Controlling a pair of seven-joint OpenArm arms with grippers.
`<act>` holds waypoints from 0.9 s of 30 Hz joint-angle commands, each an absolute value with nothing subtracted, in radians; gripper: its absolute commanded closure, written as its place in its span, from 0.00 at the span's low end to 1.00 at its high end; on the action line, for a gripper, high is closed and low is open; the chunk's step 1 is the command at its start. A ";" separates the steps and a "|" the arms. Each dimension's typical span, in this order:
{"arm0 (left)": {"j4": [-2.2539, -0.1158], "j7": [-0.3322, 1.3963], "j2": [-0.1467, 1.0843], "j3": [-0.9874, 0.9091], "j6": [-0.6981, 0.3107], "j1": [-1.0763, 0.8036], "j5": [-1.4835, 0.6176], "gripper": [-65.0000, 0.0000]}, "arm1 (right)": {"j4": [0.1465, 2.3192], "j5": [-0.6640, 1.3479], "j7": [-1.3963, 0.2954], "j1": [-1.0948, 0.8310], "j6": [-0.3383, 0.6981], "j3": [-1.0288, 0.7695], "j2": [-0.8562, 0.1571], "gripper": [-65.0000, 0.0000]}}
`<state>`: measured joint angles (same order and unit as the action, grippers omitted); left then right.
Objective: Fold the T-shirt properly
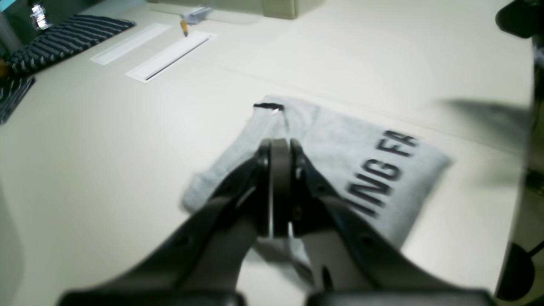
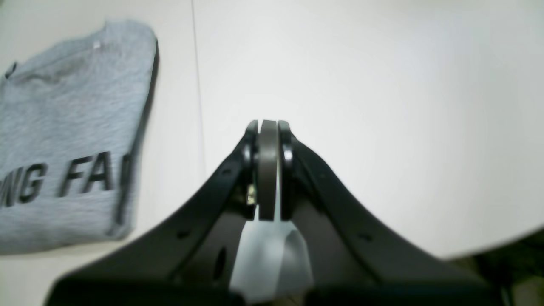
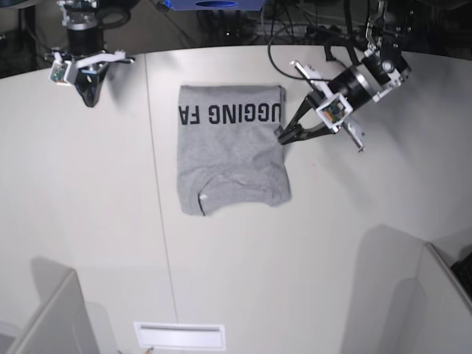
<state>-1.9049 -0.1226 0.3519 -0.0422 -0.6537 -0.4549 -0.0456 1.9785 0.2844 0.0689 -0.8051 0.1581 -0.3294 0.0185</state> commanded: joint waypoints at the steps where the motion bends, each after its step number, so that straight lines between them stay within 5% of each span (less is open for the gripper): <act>1: -1.910 -0.213 0.357 -0.067 -0.651 -0.489 -0.051 1.00 | 1.995 0.280 0.140 -0.825 0.173 -0.338 0.027 1.00; 13: -1.679 -0.693 0.294 -0.082 -0.570 -0.828 0.278 1.00 | 1.920 0.205 0.220 -1.032 0.177 -0.337 0.021 1.00; 21: -1.491 -0.723 0.286 -0.079 -0.561 -0.949 0.308 1.00 | 1.715 0.205 -0.054 -1.050 0.177 -0.269 -0.059 1.00; 27: -1.147 -0.722 0.225 -0.054 -0.487 -0.834 0.306 1.00 | 1.445 0.205 -0.134 -0.917 0.177 -0.125 -0.108 1.00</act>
<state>-1.1267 -0.6971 0.2195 -0.0536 -0.4877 -0.8112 0.3107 1.4288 0.2054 -0.1406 -0.8932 0.1810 -0.1173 -0.0998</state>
